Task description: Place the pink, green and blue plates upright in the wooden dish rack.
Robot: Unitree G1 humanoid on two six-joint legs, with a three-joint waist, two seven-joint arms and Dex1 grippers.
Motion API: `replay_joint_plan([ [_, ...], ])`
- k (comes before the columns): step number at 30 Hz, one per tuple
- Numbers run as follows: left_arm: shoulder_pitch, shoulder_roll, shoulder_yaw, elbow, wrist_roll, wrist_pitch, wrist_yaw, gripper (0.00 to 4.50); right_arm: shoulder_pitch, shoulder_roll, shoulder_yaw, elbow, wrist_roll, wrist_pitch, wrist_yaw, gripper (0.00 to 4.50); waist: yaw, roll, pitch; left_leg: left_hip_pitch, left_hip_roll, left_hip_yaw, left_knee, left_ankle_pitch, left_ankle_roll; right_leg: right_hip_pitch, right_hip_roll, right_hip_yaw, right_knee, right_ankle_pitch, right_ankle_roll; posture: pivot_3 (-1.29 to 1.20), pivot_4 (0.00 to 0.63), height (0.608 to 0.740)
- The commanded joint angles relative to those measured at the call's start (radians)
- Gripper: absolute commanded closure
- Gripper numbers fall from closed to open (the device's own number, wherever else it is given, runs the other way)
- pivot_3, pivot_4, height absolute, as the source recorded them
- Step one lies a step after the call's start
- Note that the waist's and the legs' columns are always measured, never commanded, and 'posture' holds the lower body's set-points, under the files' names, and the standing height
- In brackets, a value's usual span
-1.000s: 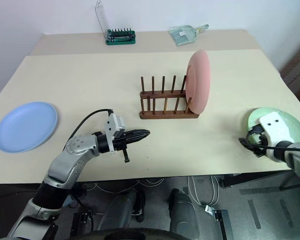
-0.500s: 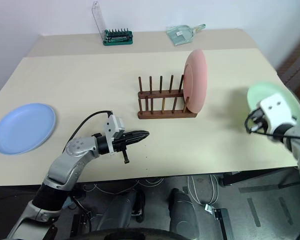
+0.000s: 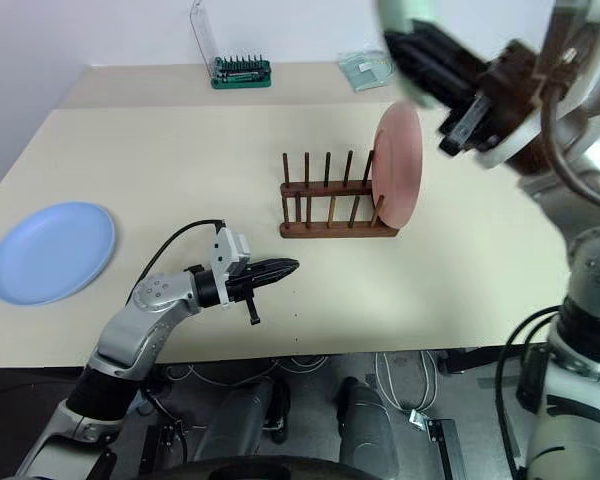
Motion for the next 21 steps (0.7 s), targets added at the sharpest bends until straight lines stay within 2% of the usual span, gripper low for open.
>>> replay_joint_plan([
  [1,-0.003,-0.005,0.008,-0.044,-0.009,-0.005,0.009,4.5,-0.025,0.063,0.027,-0.018,0.198,0.025,-0.134,4.46,0.0,0.0,0.0,0.0,0.0,0.0,0.0,-0.001,-0.002,0.0,0.0,0.0,0.001,0.0,0.0,0.0,0.15,0.74],
  [8,0.005,0.006,0.024,-0.07,-0.024,0.009,0.013,4.5,0.047,0.159,0.092,0.09,0.255,0.045,-0.308,4.46,0.002,0.0,0.0,0.0,0.001,0.001,-0.001,0.001,0.0,-0.002,0.001,0.0,0.002,0.0,0.0,0.0,0.15,0.74],
  [11,0.013,0.014,0.031,-0.08,-0.027,0.015,0.015,4.5,0.081,0.172,0.095,0.135,0.256,0.05,-0.311,4.46,0.002,0.0,0.0,0.0,0.001,0.002,-0.001,0.001,0.0,-0.001,0.001,0.0,0.001,0.0,0.0,0.0,0.15,0.74],
  [21,0.026,0.025,0.043,-0.085,-0.026,0.012,0.018,4.5,0.058,0.209,0.095,0.242,0.248,0.063,-0.337,4.46,0.0,0.0,0.0,0.0,0.001,0.003,-0.001,0.001,0.0,-0.003,0.002,0.001,0.002,0.0,0.0,0.0,0.15,0.74],
])
